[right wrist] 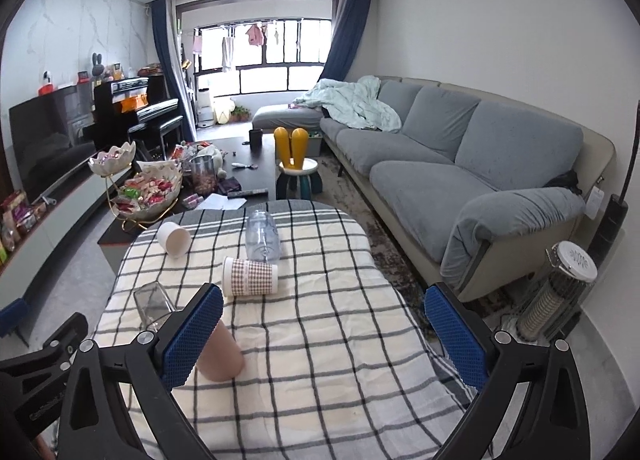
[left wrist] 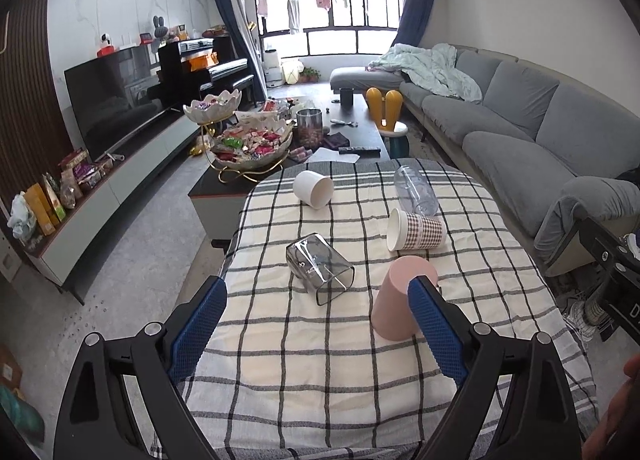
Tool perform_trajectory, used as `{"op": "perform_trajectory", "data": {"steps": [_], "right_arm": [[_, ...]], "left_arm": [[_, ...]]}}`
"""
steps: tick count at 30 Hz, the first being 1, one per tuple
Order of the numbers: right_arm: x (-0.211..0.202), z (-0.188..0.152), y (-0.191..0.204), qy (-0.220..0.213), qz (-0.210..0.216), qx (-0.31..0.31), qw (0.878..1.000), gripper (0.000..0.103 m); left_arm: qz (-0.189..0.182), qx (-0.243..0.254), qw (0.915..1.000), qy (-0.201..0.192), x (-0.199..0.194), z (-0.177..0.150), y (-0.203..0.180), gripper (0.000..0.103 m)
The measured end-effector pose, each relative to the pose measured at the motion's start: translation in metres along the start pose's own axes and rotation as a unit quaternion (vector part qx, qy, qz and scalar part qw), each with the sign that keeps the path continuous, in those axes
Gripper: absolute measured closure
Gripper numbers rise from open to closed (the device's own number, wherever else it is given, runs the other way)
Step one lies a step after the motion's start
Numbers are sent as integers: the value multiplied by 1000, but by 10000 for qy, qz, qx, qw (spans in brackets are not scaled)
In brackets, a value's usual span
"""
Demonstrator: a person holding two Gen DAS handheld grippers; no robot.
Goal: Flip cup upside down
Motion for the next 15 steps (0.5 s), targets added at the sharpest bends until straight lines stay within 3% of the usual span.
{"op": "perform_trajectory", "data": {"steps": [15], "right_arm": [[-2,-2,10,-23,100,-96,9999,1]], "left_arm": [[11,-46,10000,-5,0,-2,5,10]]}}
Point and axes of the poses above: each gripper's, at about its wrist camera, not at the fingertips, and x roughly the way its jaws point, y to its left, z to its top, the point moved 7 cm from there along x, roughly the way its jaws point, and after that the axes turned 5 degrees about x, right-handed, at the moved point
